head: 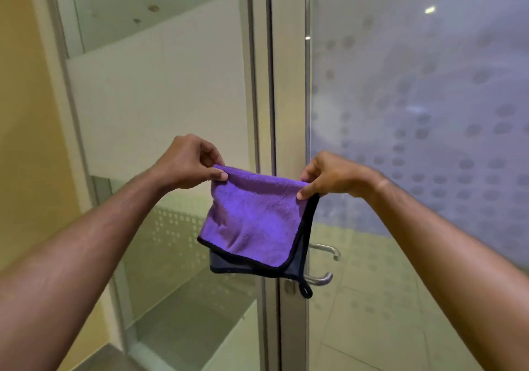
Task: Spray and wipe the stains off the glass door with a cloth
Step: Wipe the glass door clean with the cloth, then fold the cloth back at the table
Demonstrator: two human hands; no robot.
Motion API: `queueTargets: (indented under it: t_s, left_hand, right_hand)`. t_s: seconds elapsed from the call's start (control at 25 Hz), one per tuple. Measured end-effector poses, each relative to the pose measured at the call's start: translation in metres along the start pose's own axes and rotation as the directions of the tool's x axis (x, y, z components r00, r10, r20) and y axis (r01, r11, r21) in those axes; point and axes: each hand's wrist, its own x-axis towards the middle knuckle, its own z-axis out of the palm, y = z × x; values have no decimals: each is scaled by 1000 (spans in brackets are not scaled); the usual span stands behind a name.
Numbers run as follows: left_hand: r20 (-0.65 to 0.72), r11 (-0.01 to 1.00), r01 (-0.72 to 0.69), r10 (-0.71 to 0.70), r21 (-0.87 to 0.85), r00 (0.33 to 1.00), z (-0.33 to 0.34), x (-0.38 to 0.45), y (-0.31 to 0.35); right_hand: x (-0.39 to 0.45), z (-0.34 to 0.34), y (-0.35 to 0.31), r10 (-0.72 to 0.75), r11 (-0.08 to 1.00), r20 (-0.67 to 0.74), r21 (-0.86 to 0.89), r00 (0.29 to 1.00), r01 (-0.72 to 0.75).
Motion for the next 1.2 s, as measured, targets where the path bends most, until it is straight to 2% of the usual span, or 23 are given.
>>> queueTargets:
  t_s: [0.24, 0.4, 0.64, 0.88, 1.2]
  left_hand:
    - [101, 964, 263, -266, 47, 959, -69, -66, -78]
    - [131, 919, 388, -393, 68, 910, -108, -114, -125]
    - [107, 845, 533, -535, 47, 838, -162, -184, -174]
    - [56, 751, 649, -658, 124, 751, -205, -244, -183]
    - [-101, 546, 818, -817, 181, 567, -248, -323, -142]
  right_hand:
    - [34, 85, -78, 45, 999, 266, -41, 963, -35]
    - [51, 152, -128, 59, 995, 381, -99, 923, -23]
    - [60, 235, -188, 16, 997, 505, -71, 863, 23]
    - [62, 289, -241, -78, 987, 581, -68, 810, 144]
    - [45, 328, -299, -264, 934, 719, 26, 642, 355]
